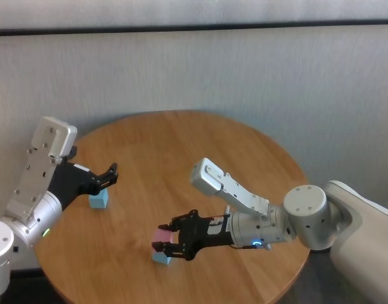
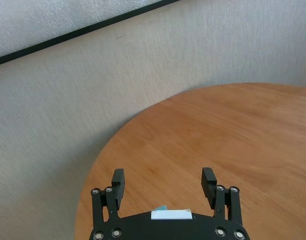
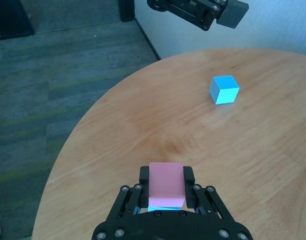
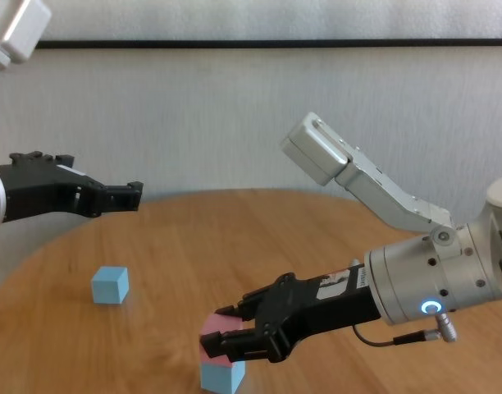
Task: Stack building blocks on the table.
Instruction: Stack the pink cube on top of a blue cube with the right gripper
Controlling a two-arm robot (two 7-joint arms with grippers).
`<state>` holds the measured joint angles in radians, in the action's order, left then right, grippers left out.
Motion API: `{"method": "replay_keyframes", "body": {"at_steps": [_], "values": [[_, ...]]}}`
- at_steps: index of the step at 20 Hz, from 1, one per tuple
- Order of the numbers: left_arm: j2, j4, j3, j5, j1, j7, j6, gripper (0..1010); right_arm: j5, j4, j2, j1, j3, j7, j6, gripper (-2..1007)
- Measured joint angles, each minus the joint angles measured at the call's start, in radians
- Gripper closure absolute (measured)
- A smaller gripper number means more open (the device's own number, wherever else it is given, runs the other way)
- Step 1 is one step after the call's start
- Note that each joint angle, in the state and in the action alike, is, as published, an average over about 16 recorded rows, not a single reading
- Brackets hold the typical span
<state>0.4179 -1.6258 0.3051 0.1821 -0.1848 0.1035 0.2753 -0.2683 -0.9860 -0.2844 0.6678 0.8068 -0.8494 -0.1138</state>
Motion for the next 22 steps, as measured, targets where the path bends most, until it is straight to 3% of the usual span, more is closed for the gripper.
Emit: {"method": "replay_keyframes", "body": {"at_steps": [22], "values": [[0.0,0.0,0.0,0.0,0.0,0.0,0.0,7,-0.001,0.003,0.001,0.004,0.004,-0.005,0.0,605]]}}
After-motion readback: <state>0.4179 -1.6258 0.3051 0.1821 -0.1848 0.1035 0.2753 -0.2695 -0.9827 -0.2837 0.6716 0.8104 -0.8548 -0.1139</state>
